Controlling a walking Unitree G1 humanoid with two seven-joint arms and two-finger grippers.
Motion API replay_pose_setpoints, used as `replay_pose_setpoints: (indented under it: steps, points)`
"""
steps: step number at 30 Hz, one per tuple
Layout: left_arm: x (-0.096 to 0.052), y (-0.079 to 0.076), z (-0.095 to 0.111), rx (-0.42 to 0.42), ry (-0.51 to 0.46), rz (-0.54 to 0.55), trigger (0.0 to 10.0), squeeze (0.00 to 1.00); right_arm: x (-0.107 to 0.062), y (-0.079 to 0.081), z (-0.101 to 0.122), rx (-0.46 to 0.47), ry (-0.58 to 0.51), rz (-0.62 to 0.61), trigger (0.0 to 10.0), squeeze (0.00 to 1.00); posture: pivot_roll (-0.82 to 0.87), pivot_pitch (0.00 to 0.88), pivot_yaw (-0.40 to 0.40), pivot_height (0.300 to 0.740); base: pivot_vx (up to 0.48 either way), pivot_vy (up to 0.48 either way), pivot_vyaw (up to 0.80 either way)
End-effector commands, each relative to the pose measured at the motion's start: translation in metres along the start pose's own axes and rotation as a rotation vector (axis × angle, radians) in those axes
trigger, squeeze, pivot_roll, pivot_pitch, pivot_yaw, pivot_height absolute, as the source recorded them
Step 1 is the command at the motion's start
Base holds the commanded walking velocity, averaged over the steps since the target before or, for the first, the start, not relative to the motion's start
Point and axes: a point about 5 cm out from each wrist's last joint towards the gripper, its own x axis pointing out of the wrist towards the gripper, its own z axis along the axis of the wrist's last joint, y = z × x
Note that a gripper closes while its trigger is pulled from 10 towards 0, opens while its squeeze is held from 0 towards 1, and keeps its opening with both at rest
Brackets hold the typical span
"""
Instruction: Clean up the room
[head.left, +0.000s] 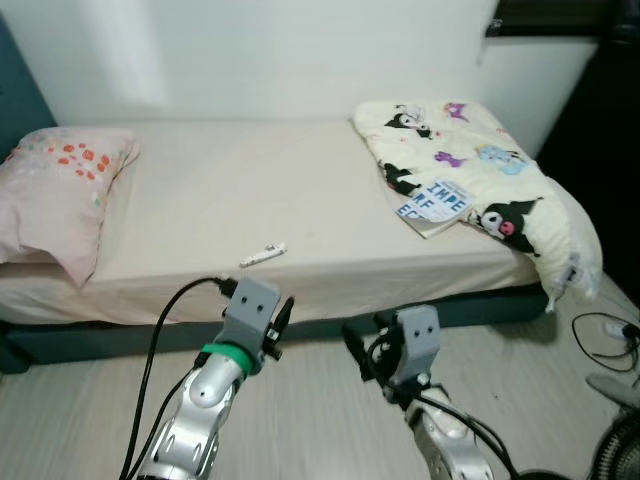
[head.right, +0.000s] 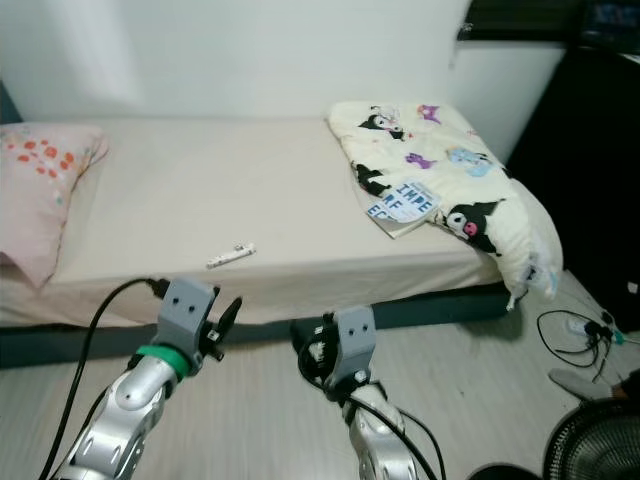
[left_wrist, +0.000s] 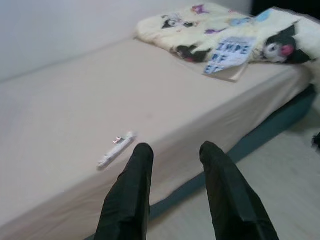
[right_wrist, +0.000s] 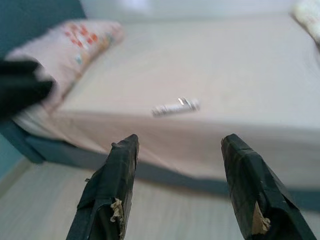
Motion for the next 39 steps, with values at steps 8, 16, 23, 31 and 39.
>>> replay_pose_setpoints:
  steps: [8,16,23,31,39]
  points:
    - [-0.002,-0.001,-0.009,-0.005,0.040,-0.006,10.0,0.00,-0.004,-0.001,-0.008,-0.023,0.035,-0.010,10.0,0.00,-0.10,0.062,0.081,0.714,0.464,0.000,-0.40]
    - [-0.002,0.000,-0.010,-0.002,0.047,0.004,10.0,0.00,-0.003,0.003,-0.005,-0.003,0.010,0.010,10.0,0.00,-0.10,0.069,0.085,0.714,0.458,0.000,0.00]
    - [-0.002,0.004,-0.014,0.005,0.071,0.040,10.0,0.00,-0.001,0.005,-0.007,-0.075,0.038,0.025,10.0,0.00,-0.10,0.072,0.082,0.714,0.425,0.000,0.44]
    - [-0.002,0.011,-0.018,0.021,0.104,0.100,10.0,0.00,0.000,0.006,-0.007,-0.078,0.039,0.026,10.0,0.00,-0.09,0.073,0.081,0.714,0.400,0.000,0.19]
    - [0.000,0.017,-0.019,0.023,0.115,0.136,10.0,0.00,0.001,0.008,-0.004,-0.048,0.012,0.033,10.0,0.00,-0.10,0.072,0.084,0.714,0.385,0.000,0.06]
